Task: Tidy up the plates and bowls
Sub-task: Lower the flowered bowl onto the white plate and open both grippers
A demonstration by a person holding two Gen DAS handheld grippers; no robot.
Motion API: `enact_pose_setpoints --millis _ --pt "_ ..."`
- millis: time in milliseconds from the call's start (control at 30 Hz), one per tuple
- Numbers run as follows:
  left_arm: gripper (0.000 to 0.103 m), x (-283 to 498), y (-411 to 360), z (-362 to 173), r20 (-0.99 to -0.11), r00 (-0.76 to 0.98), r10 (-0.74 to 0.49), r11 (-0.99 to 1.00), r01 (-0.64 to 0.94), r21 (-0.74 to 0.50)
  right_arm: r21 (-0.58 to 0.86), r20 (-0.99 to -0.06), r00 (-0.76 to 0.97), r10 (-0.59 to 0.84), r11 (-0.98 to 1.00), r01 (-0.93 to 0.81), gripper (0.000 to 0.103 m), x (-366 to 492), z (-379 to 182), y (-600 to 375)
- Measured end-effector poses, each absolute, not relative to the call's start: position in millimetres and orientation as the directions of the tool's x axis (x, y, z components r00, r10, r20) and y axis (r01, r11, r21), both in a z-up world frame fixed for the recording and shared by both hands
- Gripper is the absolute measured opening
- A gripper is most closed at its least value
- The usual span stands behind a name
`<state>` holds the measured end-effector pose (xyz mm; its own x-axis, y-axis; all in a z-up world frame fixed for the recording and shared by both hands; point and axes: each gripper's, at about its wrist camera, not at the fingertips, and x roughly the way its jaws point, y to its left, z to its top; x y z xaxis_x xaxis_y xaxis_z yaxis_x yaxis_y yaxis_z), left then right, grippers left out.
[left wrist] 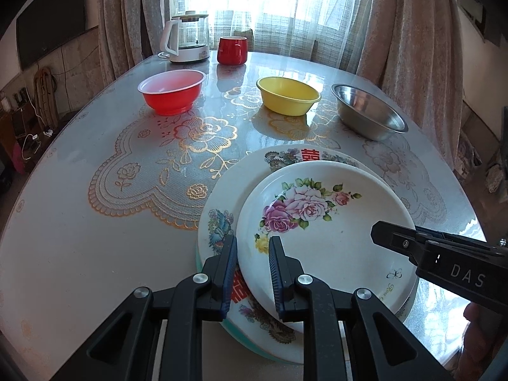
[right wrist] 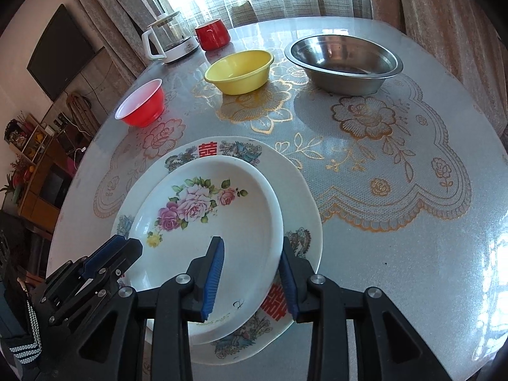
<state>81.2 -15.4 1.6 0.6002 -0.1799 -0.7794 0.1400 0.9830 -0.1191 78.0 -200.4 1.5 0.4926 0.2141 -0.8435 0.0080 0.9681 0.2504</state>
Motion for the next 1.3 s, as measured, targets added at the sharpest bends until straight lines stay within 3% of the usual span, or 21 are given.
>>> enact_pose_setpoints --millis 267,600,833,967,1100,1300 --pt "0.021 76.4 -11.6 1.6 -0.767 0.614 -0.189 0.982 0.135 -0.134 0.0 -0.839 0.543 0.025 0.999 -0.046 0.037 71.9 2.4 -176.6" --pt "0.022 72.2 -10.6 2.4 -0.755 0.626 -0.194 0.981 0.14 -0.136 0.052 -0.834 0.546 0.081 0.996 -0.068 0.038 67.9 3.1 -180.8" --pt "0.04 68.8 -12.7 6.5 -0.747 0.642 -0.17 0.985 0.136 -0.107 0.078 -0.816 0.569 0.102 0.995 -0.067 0.039 60.9 2.1 -181.6" --pt "0.054 68.2 -10.6 8.0 -0.746 0.65 -0.145 0.989 0.117 -0.09 0.161 -0.792 0.59 0.158 0.986 -0.047 0.039 55.9 3.5 -192.2" --pt "0.056 69.5 -8.8 9.2 -0.746 0.65 -0.141 0.99 0.104 -0.096 0.229 -0.747 0.639 0.181 0.973 -0.009 0.039 49.1 9.5 -208.6" --pt "0.072 66.6 -15.2 15.2 -0.729 0.674 -0.122 0.992 0.106 -0.067 0.287 -0.708 0.687 0.165 0.956 0.067 0.039 48.4 16.3 -236.9"
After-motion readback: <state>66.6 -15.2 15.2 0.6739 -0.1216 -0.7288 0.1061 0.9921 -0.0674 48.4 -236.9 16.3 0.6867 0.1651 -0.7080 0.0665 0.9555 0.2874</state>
